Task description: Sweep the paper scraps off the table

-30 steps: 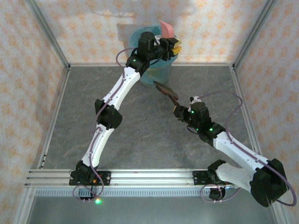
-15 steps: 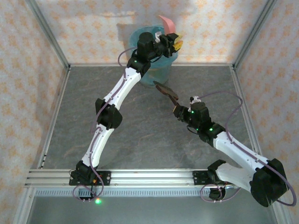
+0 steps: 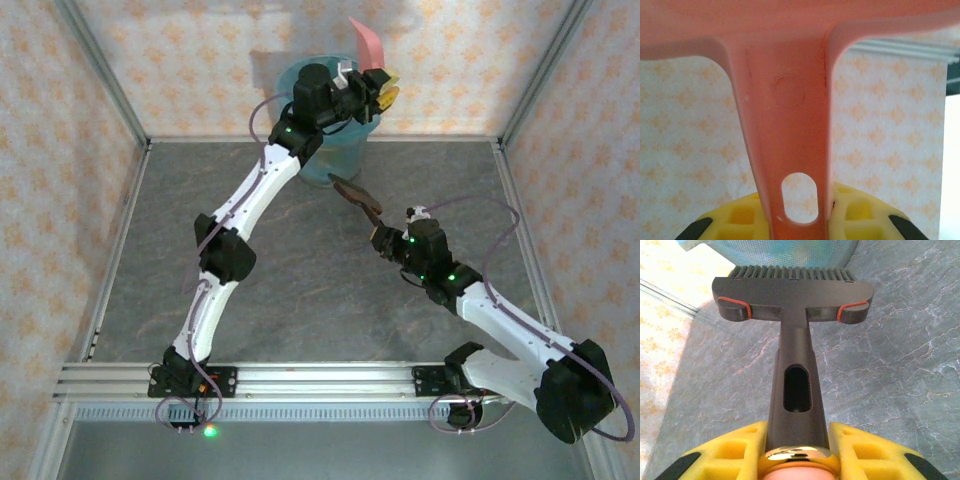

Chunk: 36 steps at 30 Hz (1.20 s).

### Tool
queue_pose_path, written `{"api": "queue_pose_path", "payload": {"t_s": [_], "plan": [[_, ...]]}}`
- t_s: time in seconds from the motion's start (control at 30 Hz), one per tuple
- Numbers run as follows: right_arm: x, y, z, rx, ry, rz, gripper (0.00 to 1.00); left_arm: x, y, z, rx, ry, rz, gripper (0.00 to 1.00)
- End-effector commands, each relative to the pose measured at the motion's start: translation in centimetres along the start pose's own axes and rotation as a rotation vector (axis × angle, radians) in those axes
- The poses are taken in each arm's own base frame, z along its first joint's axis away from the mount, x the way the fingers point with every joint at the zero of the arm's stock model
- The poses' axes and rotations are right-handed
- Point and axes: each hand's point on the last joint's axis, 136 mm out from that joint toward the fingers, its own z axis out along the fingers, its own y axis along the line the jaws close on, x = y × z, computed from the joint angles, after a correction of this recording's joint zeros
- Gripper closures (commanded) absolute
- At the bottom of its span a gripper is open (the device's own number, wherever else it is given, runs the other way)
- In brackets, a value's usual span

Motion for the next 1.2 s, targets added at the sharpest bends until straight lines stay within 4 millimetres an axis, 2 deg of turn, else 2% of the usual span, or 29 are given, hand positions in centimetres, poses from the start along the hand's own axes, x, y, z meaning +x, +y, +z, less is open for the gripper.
{"api": "queue_pose_path", "payload": {"t_s": [0.0, 0.17, 0.3, 0.37, 0.57, 0.73, 0.83, 0.93, 1.17], "plan": [[-1.9, 0.9, -0.4, -0.035, -0.080, -0.006, 1.00, 5.4, -8.0, -4.1, 0.078, 0.061, 0.220, 1.00], [-2.0, 0.9, -0.7, -0.038, -0.092, -0.001, 1.00, 8.6, -8.8, -8.6, 0.019, 0.039, 0.366, 1.00], [-2.2, 0.8, -1.0, -0.040, -0.109, 0.001, 1.00, 10.7, -7.2, -13.3, -0.082, 0.006, 0.525, 1.00], [-2.3, 0.8, -1.3, -0.042, -0.120, 0.001, 1.00, 11.1, -4.6, -15.6, -0.162, -0.016, 0.579, 1.00], [-3.0, 0.9, -2.5, -0.066, -0.179, 0.003, 1.00, 11.0, 2.4, -24.5, -0.440, -0.121, 0.706, 1.00], [-4.1, 0.5, -4.4, -0.070, -0.277, 0.008, 1.00, 10.3, 8.5, -32.6, -0.802, -0.177, 0.755, 1.00], [-4.8, -0.1, -5.7, -0.045, -0.335, 0.017, 1.00, 10.5, 12.1, -36.3, -0.994, -0.151, 0.731, 1.00], [-5.6, -1.1, -7.1, 0.006, -0.390, 0.022, 1.00, 11.2, 15.8, -38.9, -1.163, -0.065, 0.678, 1.00], [-7.5, -4.2, -9.4, 0.219, -0.466, 0.039, 1.00, 12.2, 24.3, -43.0, -1.447, 0.069, 0.555, 1.00]]}}
